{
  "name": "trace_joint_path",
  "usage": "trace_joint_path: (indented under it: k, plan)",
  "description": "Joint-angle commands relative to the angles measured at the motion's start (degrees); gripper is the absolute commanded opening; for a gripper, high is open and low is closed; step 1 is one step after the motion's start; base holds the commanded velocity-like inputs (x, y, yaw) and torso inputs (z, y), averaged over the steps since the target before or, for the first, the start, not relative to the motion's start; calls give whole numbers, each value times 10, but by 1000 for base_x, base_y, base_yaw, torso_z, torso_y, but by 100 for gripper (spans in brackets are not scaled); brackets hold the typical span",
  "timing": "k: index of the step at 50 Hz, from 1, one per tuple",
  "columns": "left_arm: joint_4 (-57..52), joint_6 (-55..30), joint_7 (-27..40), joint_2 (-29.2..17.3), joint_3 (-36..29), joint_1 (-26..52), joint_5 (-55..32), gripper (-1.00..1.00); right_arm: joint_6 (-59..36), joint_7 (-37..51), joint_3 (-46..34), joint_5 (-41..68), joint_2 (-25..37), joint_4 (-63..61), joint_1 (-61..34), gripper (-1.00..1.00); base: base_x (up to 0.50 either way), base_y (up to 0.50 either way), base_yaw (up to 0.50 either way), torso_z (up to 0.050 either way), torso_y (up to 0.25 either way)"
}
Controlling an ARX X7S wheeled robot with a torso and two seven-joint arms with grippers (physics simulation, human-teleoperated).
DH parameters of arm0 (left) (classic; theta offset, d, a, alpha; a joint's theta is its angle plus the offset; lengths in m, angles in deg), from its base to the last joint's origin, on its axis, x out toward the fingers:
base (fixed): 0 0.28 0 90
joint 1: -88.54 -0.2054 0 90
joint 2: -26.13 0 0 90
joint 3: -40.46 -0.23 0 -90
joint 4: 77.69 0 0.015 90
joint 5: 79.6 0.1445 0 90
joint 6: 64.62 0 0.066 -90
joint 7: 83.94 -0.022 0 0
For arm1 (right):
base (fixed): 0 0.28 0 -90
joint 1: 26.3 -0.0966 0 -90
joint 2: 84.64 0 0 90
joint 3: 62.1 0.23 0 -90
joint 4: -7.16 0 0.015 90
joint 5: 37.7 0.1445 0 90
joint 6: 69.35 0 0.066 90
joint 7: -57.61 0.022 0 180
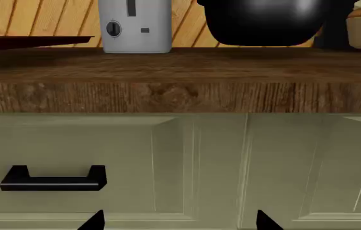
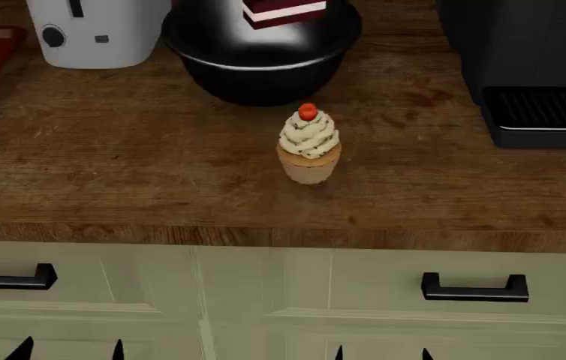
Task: Pick up the bowl with cake and place it on the tray. Pick up the cupcake and place it on the tray.
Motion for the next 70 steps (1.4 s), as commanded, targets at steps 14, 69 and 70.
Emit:
trace_joint_path:
  k: [14, 69, 70]
  plan:
    - [-137, -69, 8, -46, -41, -19, -24, 100, -99, 46, -48, 110, 60, -102, 5, 100, 0, 0, 0, 0, 0]
    - [-407, -554, -92, -150, -137, 331, 63, 100, -416, 29, -12, 236, 136, -507, -59, 100, 128, 55, 0, 0, 0]
    - [-408, -553, -92, -149, -136, 329, 62, 100, -413, 29, -10, 237, 136, -508, -57, 100, 0, 500, 0, 0, 0]
